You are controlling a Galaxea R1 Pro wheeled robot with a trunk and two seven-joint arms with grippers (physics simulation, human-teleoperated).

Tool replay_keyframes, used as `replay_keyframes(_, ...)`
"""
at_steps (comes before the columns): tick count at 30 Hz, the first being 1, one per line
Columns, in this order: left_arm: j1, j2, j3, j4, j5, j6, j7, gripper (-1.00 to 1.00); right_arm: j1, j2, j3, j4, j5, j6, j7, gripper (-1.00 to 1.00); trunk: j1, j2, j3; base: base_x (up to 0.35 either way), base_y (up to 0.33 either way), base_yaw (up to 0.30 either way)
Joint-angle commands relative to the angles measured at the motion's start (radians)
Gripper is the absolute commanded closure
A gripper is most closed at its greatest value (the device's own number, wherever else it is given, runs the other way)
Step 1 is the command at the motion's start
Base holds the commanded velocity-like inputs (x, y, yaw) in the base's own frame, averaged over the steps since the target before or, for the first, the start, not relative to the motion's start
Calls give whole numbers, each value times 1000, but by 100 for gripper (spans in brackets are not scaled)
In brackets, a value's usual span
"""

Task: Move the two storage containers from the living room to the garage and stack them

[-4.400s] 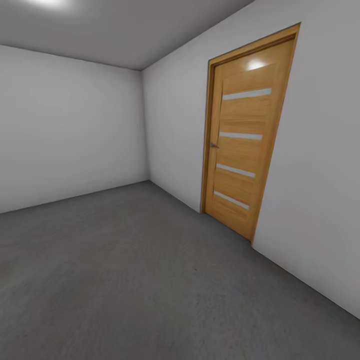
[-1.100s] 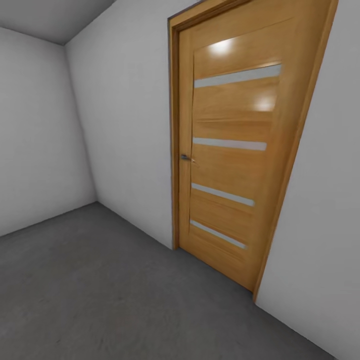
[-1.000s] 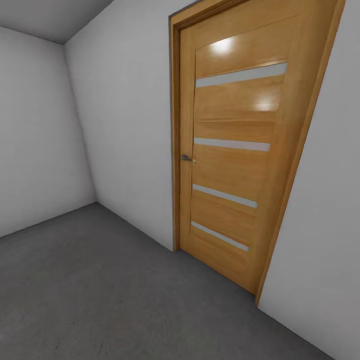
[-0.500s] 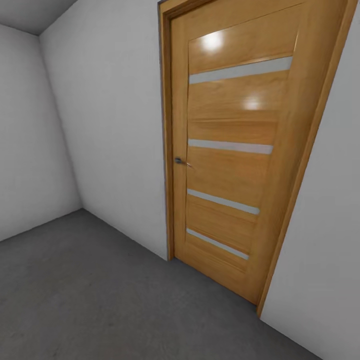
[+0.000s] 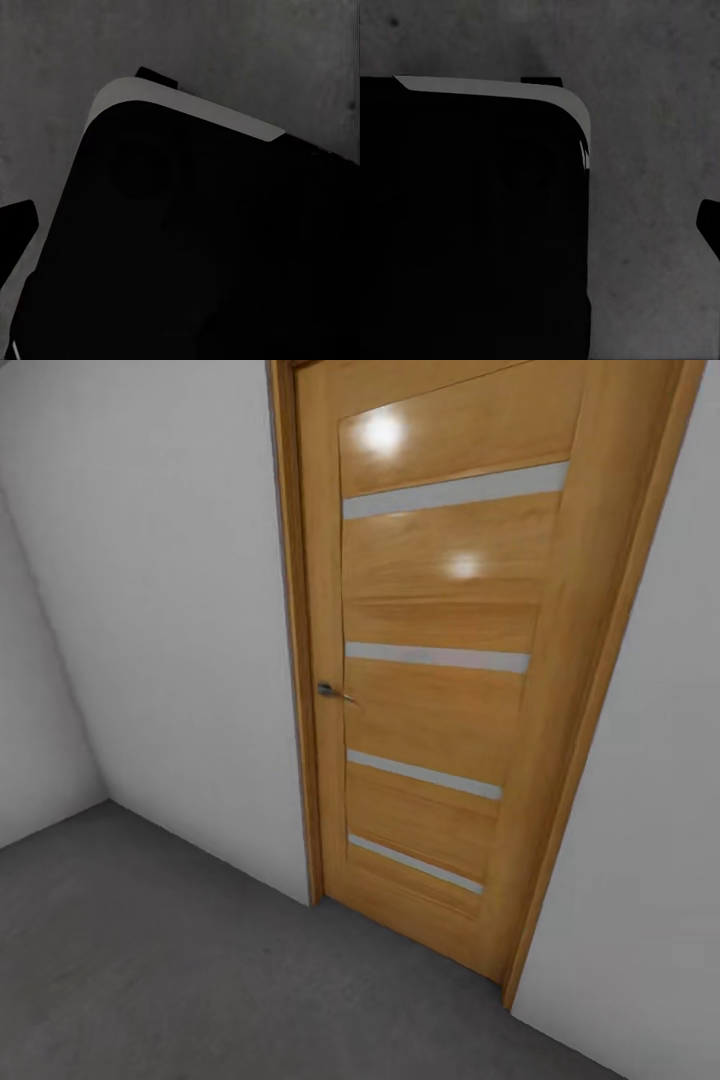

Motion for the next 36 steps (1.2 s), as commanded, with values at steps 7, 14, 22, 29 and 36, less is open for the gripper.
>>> replay_keyframes(7, 0, 0, 8, 0, 1, -1, -4, -100, 0, 0, 1, 0, 0, -3, -1, -100, 1, 0, -1, 307, 205, -245)
replay_keyframes(14, 0, 0, 8, 0, 1, -1, -4, -100, 0, 0, 1, 0, -1, -3, -1, -100, 1, 0, -1, 301, 217, -245)
replay_keyframes(22, 0, 0, 7, 0, 1, -2, -4, -100, 0, 0, 2, 0, 0, -3, -1, -100, 1, 0, -1, 293, 228, -245)
replay_keyframes(29, 0, 0, 8, 0, 1, -2, -5, -100, 0, 0, 2, 0, 0, -3, -1, -100, 1, 0, -1, 250, 263, -245)
replay_keyframes(36, 0, 0, 8, 0, 1, -2, -5, -100, 0, 0, 2, 0, 0, -3, -1, -100, 1, 0, -1, 178, 303, -245)
